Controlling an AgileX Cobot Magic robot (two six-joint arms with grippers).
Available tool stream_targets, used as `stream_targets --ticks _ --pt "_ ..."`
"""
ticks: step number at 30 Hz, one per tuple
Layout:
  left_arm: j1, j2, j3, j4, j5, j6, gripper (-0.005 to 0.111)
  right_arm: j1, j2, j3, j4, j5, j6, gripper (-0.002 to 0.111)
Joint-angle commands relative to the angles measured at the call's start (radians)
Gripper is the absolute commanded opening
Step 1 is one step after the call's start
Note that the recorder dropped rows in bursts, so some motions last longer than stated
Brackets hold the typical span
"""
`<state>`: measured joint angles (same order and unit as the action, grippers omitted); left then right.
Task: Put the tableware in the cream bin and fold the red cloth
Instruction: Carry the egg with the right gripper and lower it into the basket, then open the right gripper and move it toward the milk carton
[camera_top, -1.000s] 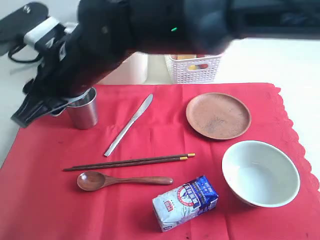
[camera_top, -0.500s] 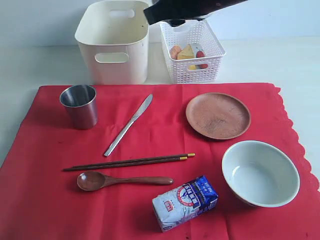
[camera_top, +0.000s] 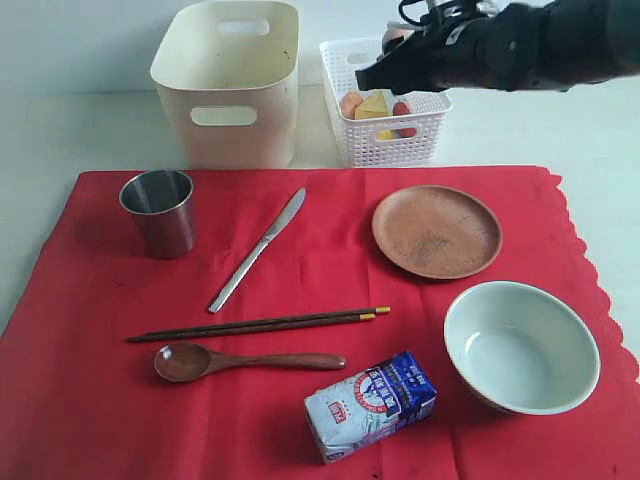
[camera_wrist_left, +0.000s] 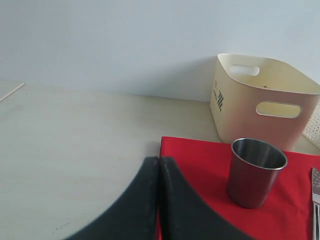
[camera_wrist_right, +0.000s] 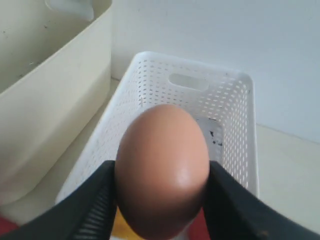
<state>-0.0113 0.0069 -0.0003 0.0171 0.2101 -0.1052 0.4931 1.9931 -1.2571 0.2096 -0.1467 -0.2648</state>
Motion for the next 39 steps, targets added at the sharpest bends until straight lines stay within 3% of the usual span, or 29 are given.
stream_targets --ticks 1,5,14,19,28,39 --pt "0.001 -0.007 0.0 -0.006 -0.003 0.001 0.003 -0.005 0.07 -0.036 0.02 -0.088 0.007 0.004" --pt "0.001 -0.007 0.0 -0.006 -0.003 0.001 0.003 -0.005 0.123 -0.069 0.132 -0.094 0.003 0.027" --pt "0.001 -0.007 0.0 -0.006 -0.003 0.001 0.003 -0.005 0.14 -0.086 0.129 -0.091 -0.005 0.081" --pt "0.001 -0.007 0.0 -0.006 -0.003 0.001 0.003 -0.005 0.14 -0.086 0.129 -0.088 -0.002 0.096" --pt "0.001 -0.007 0.0 -0.006 -0.003 0.001 0.003 -0.005 0.035 -0.086 0.126 0.08 -0.028 0.085" --pt "0.001 -0.007 0.0 -0.006 -0.003 0.001 0.003 -0.005 -0.286 -0.086 0.123 0.428 -0.131 0.025"
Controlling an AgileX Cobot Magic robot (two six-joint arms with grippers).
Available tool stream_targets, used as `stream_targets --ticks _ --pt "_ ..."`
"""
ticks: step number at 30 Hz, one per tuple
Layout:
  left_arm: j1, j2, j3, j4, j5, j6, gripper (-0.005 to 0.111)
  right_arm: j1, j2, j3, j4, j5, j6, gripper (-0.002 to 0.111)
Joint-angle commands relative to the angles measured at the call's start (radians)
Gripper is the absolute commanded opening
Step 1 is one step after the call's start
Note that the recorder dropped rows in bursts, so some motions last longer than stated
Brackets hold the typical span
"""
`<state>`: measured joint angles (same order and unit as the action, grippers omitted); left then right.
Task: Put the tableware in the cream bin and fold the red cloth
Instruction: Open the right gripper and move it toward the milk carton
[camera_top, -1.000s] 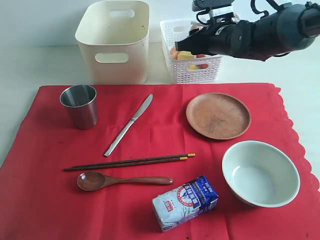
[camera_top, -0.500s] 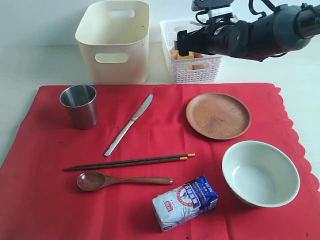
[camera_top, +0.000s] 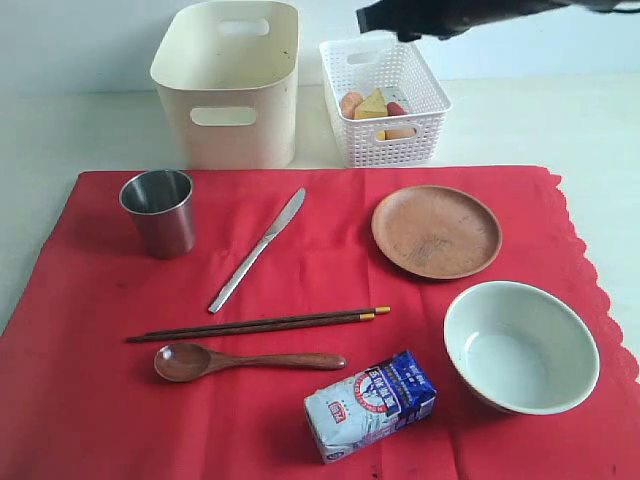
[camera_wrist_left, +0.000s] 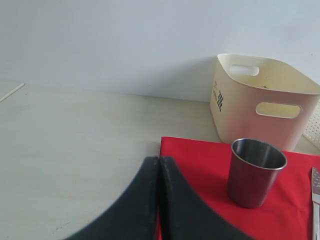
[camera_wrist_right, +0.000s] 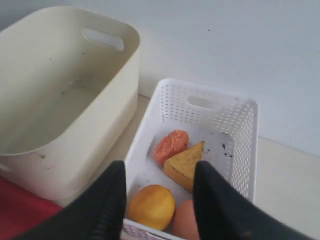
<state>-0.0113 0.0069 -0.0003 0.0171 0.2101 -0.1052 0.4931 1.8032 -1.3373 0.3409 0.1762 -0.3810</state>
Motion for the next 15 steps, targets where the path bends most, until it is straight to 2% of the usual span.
stream_targets --ticks 1,7,12,15 --pt "0.001 -0.007 0.0 -0.006 -0.003 0.001 0.003 -0.005 -0.12 -0.006 -0.008 0.129 -0.015 0.021" --pt "0.001 -0.007 0.0 -0.006 -0.003 0.001 0.003 -0.005 -0.252 0.109 0.0 0.103 0.016 0.0" --pt "0.001 -0.007 0.0 -0.006 -0.003 0.001 0.003 -0.005 -0.36 0.299 0.0 -0.042 0.034 0.0" --pt "0.001 -0.007 0.0 -0.006 -0.003 0.001 0.003 -0.005 -0.412 0.392 0.026 -0.068 0.032 0.0"
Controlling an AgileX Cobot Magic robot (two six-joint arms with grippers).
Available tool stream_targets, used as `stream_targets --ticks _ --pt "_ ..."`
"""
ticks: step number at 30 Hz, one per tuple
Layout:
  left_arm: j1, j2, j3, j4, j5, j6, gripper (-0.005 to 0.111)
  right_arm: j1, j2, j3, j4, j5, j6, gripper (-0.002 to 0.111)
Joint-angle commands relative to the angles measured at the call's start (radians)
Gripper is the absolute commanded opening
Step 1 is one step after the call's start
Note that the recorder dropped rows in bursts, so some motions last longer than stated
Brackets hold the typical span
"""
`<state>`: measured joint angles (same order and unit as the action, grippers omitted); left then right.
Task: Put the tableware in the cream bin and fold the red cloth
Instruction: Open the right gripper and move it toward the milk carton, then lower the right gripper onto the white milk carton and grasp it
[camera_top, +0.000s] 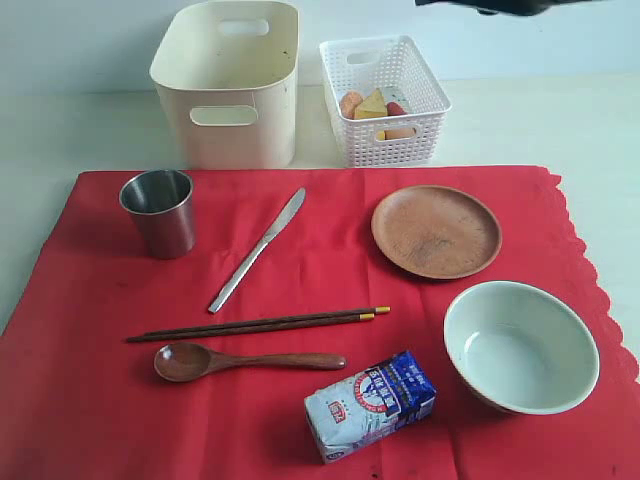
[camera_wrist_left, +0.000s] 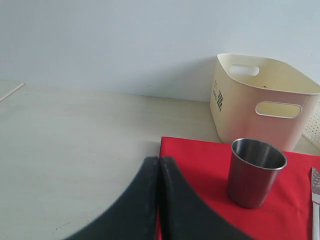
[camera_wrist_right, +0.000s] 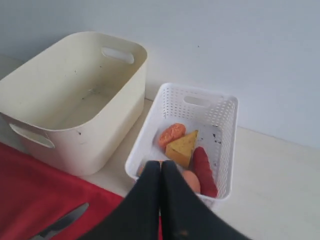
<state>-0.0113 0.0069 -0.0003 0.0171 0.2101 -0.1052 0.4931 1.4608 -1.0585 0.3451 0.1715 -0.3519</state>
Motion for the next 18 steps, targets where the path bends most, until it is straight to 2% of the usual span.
stream_targets --ticks 1,6,12,18 --pt "0.001 -0.007 0.0 -0.006 -0.003 0.001 0.003 -0.005 -0.085 0.142 0.022 -0.061 -0.002 0.0" --pt "0.001 -0.007 0.0 -0.006 -0.003 0.001 0.003 0.036 -0.124 0.237 0.02 0.003 -0.076 0.0" --pt "0.001 -0.007 0.0 -0.006 -0.003 0.001 0.003 0.172 -0.124 0.284 0.02 0.193 -0.288 0.0" --pt "0.001 -0.007 0.0 -0.006 -0.003 0.001 0.003 0.278 -0.124 0.286 0.022 0.374 -0.294 0.0"
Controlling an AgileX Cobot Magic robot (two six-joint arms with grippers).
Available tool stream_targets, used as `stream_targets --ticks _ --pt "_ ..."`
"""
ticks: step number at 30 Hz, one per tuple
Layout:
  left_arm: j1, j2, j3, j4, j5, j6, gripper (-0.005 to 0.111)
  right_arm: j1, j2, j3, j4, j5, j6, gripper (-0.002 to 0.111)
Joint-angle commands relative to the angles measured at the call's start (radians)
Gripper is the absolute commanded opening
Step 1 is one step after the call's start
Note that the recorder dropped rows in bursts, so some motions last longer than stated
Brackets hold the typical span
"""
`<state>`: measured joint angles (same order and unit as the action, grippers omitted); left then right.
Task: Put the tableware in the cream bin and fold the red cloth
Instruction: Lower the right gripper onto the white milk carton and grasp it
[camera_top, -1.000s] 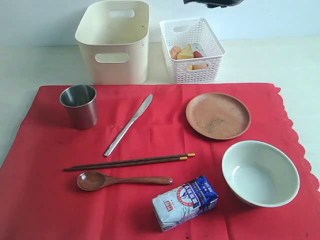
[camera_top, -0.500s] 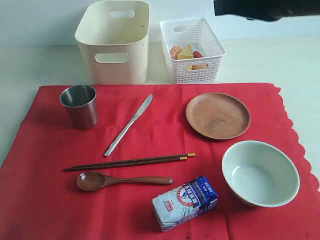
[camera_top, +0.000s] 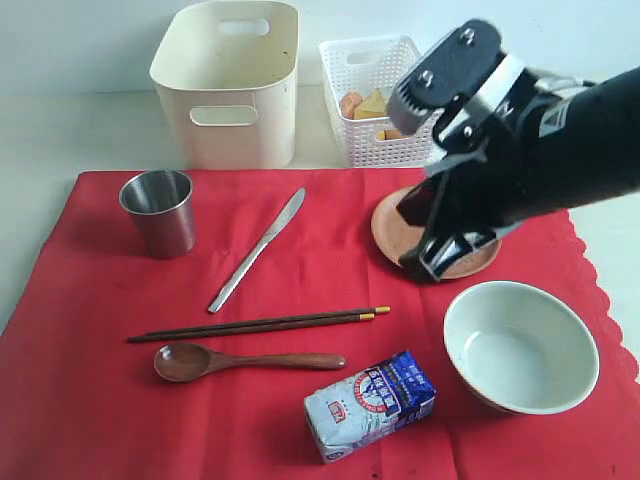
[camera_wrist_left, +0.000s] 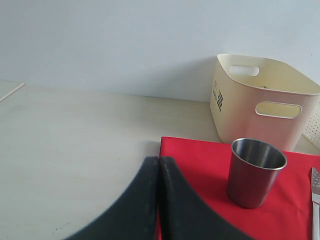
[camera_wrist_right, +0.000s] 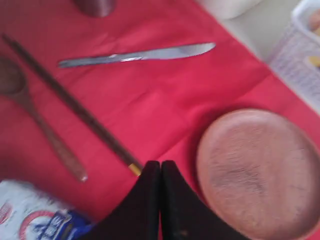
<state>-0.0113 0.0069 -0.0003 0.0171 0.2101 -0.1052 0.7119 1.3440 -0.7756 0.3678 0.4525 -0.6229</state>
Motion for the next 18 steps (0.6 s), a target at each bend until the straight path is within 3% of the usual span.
stream_targets --ticks 1,11,13,15,16,18 --pt "0.001 -0.007 0.0 -0.006 -0.003 0.001 0.003 0.081 -0.008 0.007 -0.001 0.108 -0.035 0.0" --pt "0.001 -0.007 0.0 -0.006 -0.003 0.001 0.003 0.261 -0.003 0.134 -0.003 0.005 -0.113 0.0" --pt "0.001 -0.007 0.0 -0.006 -0.003 0.001 0.003 0.29 -0.003 0.163 -0.005 -0.074 -0.113 0.005" --pt "0.001 -0.007 0.0 -0.006 -0.003 0.001 0.003 0.313 -0.003 0.189 -0.005 -0.18 -0.113 0.021" --pt "0.001 -0.007 0.0 -0.006 -0.003 0.001 0.003 0.323 -0.003 0.199 -0.005 -0.208 -0.113 0.036" --pt "0.001 -0.007 0.0 -0.006 -0.003 0.001 0.003 0.323 -0.001 0.201 -0.005 -0.204 -0.113 0.052"
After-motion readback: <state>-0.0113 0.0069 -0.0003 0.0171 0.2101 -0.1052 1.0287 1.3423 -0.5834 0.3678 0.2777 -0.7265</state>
